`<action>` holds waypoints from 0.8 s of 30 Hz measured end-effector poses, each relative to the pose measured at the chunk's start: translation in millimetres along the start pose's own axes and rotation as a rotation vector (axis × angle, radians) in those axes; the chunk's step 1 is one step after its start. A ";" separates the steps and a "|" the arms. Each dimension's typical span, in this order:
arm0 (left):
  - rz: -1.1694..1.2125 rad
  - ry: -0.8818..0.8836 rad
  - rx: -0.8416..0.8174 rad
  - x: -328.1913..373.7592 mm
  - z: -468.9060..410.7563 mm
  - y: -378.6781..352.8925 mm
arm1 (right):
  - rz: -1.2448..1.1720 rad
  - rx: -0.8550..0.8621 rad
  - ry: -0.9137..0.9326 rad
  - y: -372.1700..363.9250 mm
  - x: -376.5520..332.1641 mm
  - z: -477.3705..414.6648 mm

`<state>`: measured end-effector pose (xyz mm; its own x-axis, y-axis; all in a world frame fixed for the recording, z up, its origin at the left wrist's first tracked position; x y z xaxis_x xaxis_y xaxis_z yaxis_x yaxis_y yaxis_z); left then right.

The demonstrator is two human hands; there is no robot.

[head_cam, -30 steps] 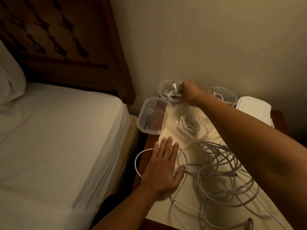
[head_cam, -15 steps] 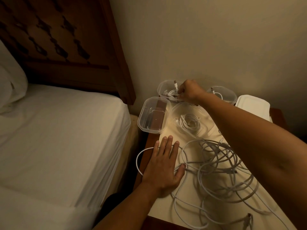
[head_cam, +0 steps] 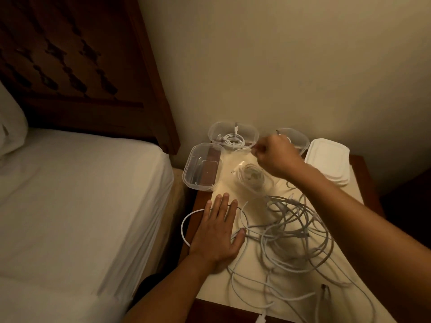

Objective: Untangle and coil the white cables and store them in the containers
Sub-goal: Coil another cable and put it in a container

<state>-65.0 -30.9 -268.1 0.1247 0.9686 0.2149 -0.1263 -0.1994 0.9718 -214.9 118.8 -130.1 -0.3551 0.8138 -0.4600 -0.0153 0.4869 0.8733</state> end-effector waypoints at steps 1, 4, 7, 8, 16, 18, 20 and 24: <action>0.000 0.001 -0.008 0.0 0.4 0.7 | 0.014 -0.027 -0.034 3.3 1.5 24.9; 0.035 0.010 -0.017 -0.3 2.6 3.2 | 0.171 -0.094 -0.106 8.9 4.5 89.6; 0.225 0.054 -0.104 -1.1 3.7 12.4 | 0.339 -0.163 -0.068 -0.6 -5.2 124.9; 0.295 0.077 -0.165 -1.8 3.8 15.2 | 0.359 -0.160 -0.046 -2.9 -8.5 131.9; 0.487 -0.070 0.036 58.6 4.2 126.5 | 0.244 0.337 0.096 42.5 -26.9 180.3; 0.380 -0.172 0.039 85.6 3.6 145.7 | 0.161 0.426 0.109 56.6 -32.9 188.8; 0.308 -0.253 0.094 107.0 6.4 165.3 | 0.072 0.500 0.105 69.3 -36.9 194.4; 0.361 -0.346 0.185 132.4 11.0 205.3 | -0.190 0.606 0.116 87.7 -39.6 201.6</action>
<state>-63.5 54.7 -39.0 0.4268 0.7342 0.5281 -0.0494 -0.5641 0.8242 -13.7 193.2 -67.7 -0.4972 0.6731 -0.5474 0.4306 0.7392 0.5178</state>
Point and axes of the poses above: each hand's wrist, its own z-axis away from the middle knuckle, its own y-axis out of the back of the hand, x = y × z, the point moved 8 cm from there along -z, towards the middle knuckle, and after that the axes turned 13 degrees about y, right-handed, at the moved point
